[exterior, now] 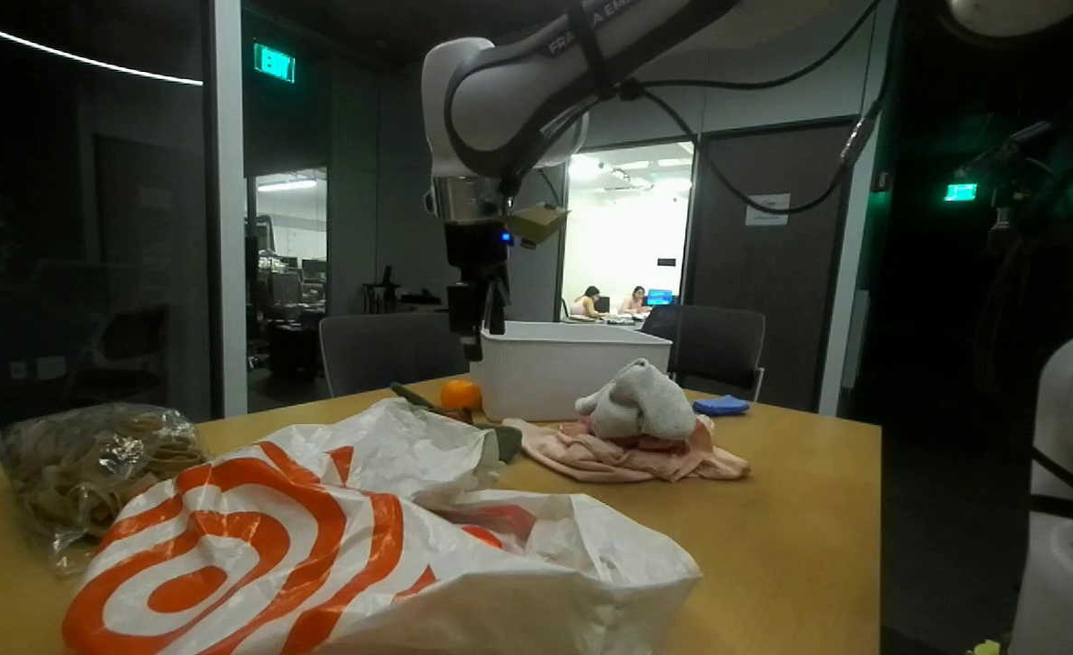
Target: Put the orange bottle and two of the plush toys into the carrier bag
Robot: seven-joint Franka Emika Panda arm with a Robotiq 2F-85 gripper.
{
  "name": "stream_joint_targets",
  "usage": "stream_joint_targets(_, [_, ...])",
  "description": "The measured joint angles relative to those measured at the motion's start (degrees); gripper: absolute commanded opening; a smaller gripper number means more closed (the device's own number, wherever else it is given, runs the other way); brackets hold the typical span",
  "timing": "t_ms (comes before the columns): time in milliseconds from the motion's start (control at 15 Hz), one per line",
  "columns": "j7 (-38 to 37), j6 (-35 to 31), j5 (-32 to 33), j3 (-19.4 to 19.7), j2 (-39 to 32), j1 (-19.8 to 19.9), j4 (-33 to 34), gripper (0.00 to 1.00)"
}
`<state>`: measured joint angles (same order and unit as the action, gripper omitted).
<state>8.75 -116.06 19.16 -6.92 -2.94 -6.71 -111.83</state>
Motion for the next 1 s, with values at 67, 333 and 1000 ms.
stream_joint_targets(67, [-0.03,-0.03,0.00,0.51,-2.26,0.41,2.38,1.00])
stream_joint_targets(333, [0.00,-1.77,-0.13,2.09,-10.04,1.58,11.09,1.00])
stream_joint_targets(1000, [-0.36,-4.17,-0.31,2.69,-14.13,1.95,14.42,1.00])
